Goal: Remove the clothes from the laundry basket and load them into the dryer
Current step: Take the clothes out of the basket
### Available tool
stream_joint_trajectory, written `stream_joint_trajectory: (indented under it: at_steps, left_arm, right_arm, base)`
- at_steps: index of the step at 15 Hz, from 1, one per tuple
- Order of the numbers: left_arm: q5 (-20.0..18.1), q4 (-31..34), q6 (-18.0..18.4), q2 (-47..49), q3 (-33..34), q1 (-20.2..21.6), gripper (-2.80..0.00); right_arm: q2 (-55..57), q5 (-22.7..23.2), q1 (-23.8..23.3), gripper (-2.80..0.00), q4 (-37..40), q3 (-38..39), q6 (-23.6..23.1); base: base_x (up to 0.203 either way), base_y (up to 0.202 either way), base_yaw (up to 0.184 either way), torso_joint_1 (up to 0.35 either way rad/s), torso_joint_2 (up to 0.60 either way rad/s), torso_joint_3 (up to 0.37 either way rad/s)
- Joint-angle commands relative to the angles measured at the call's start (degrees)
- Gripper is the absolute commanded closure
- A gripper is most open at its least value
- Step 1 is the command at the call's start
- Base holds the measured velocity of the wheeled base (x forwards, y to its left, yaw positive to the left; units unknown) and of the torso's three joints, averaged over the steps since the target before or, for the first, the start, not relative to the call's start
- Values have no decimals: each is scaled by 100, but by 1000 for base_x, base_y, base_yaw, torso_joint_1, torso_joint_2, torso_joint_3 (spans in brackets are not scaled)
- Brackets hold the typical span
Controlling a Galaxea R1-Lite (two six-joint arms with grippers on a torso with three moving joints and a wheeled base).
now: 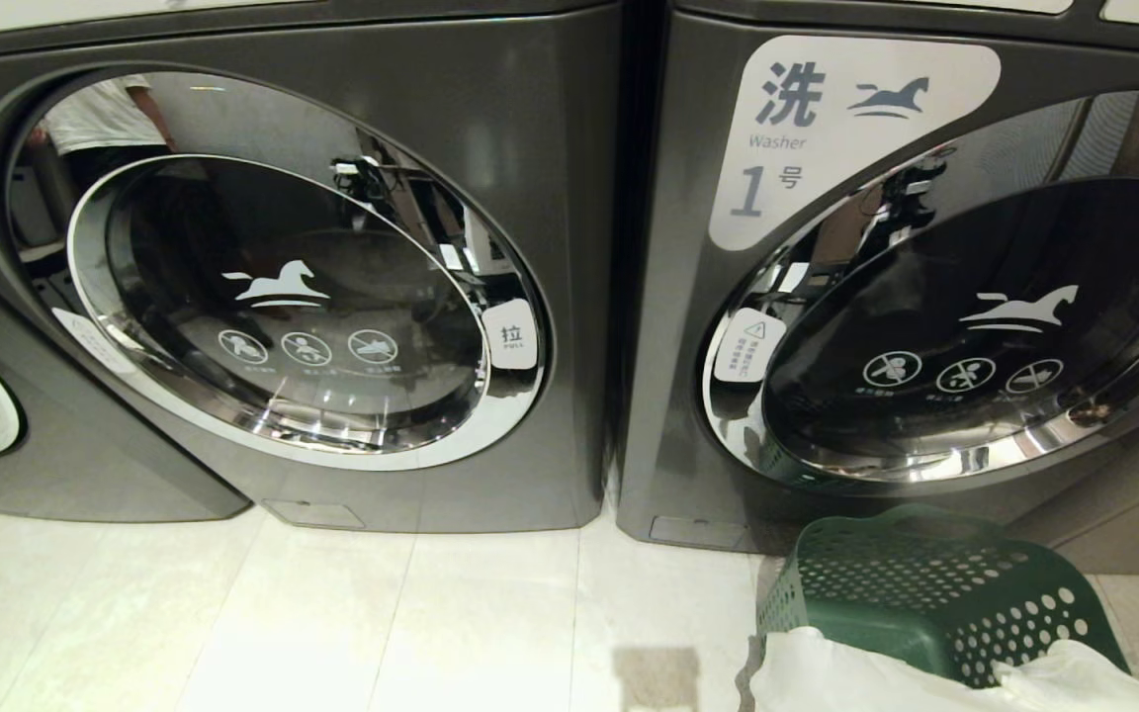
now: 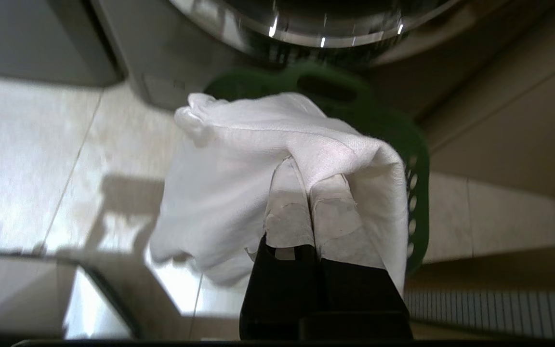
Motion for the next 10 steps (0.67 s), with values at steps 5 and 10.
stream_joint_trajectory:
  at_steps: [5, 10]
  left_arm:
    - [1, 0, 0, -2, 0, 1, 0]
    - [1, 0, 0, -2, 0, 10, 0]
  right_arm:
    - [-857, 63, -47, 0, -426, 308, -110]
    - [-857, 72, -47, 0, -775, 464, -48]
  base:
    - [0, 0, 0, 0, 0, 0]
    - [0, 0, 0, 0, 0, 0]
